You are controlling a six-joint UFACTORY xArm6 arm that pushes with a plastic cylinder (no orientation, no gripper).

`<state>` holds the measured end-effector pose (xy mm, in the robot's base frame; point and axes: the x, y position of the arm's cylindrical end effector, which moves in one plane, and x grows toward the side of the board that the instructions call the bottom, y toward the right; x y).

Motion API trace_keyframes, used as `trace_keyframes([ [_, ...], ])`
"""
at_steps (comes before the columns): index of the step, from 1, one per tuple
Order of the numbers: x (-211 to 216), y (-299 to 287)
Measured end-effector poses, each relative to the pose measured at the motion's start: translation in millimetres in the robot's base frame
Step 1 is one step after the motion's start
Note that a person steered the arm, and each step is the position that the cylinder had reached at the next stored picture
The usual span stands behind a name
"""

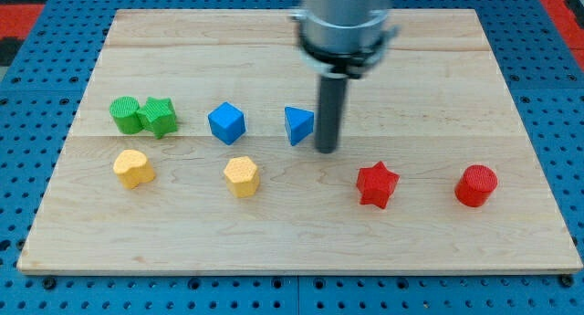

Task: Move the heart into the hexagon

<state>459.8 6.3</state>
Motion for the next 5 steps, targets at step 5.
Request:
trace_keyframes([
  [5,5,-219],
])
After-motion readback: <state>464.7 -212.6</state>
